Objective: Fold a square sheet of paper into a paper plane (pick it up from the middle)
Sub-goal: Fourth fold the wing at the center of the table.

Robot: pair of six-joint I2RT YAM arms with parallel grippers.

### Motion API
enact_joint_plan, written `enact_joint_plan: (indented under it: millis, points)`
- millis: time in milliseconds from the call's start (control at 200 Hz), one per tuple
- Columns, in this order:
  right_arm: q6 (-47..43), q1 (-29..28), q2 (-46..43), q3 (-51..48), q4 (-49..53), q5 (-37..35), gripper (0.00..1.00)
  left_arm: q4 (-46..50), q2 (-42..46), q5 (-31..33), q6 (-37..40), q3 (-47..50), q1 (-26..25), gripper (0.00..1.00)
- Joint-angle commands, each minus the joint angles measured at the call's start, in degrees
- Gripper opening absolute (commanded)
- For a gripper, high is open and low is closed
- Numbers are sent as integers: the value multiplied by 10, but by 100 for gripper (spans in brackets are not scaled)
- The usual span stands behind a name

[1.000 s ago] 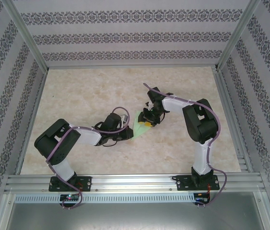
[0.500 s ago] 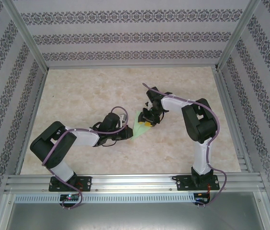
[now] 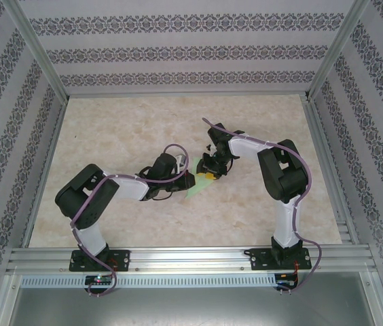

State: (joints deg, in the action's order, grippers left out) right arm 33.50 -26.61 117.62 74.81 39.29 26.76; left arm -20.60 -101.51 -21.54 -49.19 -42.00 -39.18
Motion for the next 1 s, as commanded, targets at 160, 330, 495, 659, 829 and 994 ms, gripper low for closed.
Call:
enact_joint_plan:
  millis: [160,330,495,659,829,994]
  points:
    - [0,-7,156,-77,-39,-190,36,12,-23,12,4,-25,-5,7]
    - [1,-6,157,-81,-40,-190,34,23,-31,14,5,-27,-6,7]
    - [2,-5,157,-82,-41,-192,34,31,-35,14,6,-27,-6,7]
    - [2,-5,158,-83,-41,-194,33,39,-39,13,8,-28,-5,6]
    - [3,-5,160,-84,-40,-197,31,43,-41,12,10,-28,-6,6]
    - [2,-5,161,-83,-39,-198,31,50,-42,11,10,-26,-5,6]
